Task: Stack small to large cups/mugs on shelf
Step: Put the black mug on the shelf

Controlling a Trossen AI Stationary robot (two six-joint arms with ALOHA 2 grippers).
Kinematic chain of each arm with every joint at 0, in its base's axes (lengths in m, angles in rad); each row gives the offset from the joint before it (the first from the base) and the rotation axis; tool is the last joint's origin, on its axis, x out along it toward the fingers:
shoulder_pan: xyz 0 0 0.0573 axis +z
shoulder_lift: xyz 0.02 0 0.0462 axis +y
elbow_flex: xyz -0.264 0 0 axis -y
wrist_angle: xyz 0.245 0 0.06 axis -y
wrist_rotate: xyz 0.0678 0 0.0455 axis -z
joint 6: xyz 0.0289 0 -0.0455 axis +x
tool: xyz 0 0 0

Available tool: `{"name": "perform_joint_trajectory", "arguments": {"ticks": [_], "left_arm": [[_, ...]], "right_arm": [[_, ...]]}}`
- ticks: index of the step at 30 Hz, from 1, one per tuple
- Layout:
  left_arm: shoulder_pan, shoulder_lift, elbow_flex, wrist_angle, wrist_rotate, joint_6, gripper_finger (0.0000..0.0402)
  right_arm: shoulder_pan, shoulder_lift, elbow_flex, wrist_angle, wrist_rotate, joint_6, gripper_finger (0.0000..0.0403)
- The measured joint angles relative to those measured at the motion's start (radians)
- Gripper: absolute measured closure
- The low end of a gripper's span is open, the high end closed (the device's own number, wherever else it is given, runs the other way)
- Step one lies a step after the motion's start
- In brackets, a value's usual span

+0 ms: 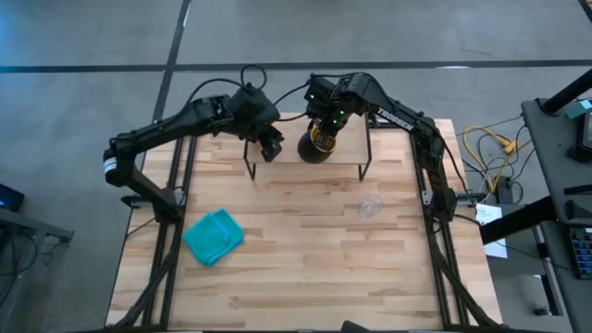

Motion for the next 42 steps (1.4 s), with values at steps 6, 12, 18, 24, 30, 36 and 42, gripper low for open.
{"name": "perform_joint_trajectory", "arguments": {"ticks": [6, 12, 18, 24, 30, 36, 42], "left_arm": [[-0.015, 0.000, -0.077, 0.075, 0.001, -0.025, 0.0338], [-0.034, 0.001, -0.146, 0.252, 0.004, -0.029, 0.0338], [-0.037, 0.004, -0.197, 0.348, 0.007, -0.029, 0.0338], [-0.037, 0.004, -0.275, 0.421, 0.006, -0.049, 0.0338], [-0.037, 0.006, -0.333, 0.526, 0.006, -0.073, 0.0338], [-0.034, 0.003, -0.337, 0.538, 0.008, -0.077, 0.0338], [-0.034, 0.003, -0.337, 0.537, 0.008, -0.077, 0.0338]], "right_arm": [[0.000, 0.000, 0.000, 0.000, 0.001, -0.002, 0.0390], [0.000, 0.000, 0.000, 0.000, 0.001, -0.001, 0.0390], [-0.001, 0.000, 0.000, 0.000, -0.002, 0.001, 0.0390], [0.000, 0.000, 0.002, 0.001, -0.004, 0.001, 0.0390], [-0.001, -0.002, 0.002, 0.010, -0.039, -0.002, 0.0390], [0.001, -0.002, 0.002, 0.021, -0.046, 0.001, 0.0390], [0.002, -0.004, 0.002, 0.022, -0.048, 0.001, 0.0390]]}}
